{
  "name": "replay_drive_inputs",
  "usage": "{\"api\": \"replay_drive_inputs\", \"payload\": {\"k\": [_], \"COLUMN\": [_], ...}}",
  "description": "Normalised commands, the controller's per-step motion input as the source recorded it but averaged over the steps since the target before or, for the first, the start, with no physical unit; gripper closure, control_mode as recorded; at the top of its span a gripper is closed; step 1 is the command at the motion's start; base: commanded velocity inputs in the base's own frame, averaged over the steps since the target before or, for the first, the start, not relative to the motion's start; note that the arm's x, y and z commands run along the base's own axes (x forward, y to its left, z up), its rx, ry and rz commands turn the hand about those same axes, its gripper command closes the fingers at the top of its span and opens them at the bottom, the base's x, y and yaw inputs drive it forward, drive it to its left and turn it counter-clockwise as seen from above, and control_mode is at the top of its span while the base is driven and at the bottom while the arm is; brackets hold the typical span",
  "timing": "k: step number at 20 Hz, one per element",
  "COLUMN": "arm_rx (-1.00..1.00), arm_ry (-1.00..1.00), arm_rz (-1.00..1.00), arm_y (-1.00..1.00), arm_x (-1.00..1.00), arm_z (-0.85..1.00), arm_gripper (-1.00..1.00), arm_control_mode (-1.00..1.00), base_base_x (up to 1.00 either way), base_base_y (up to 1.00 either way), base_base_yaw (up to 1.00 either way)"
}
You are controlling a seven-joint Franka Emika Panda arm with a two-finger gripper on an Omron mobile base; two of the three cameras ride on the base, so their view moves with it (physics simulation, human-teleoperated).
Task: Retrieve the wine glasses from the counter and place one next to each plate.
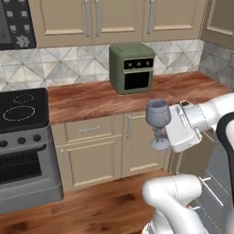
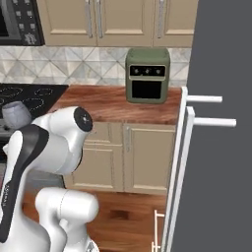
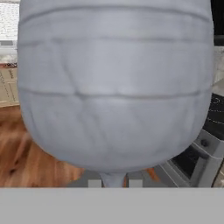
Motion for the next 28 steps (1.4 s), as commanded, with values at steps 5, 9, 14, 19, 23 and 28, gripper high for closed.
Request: {"api": "replay_drive_inputs", "payload": {"k": [5,9,14,19,23,28], "arm_rx": [0.0,0.0,0.0,0.0,0.0,0.0], "arm_ry": [0.0,0.0,0.0,0.0,0.0,0.0], "arm_rz": [0.0,0.0,0.0,0.0,0.0,0.0], "arm_y": [0.0,0.0,0.0,0.0,0.0,0.0], "arm_x": [0.0,0.0,0.0,0.0,0.0,0.0], "arm_z": [0.0,0.0,0.0,0.0,0.0,0.0], "arm_gripper": [1.0,1.0,1.0,1.0,1.0,1.0], "arm_control_mode": [1.0,1.0,1.0,1.0,1.0,1.0], "base_base_x": [-1.0,-1.0,-1.0,-1.0,-1.0,-1.0], "base_base_y": [0.47,0.32,0.3,0.13,0.07,0.01], "base_base_yaw": [0.01,0.0,0.0,0.0,0.0,0.0]}}
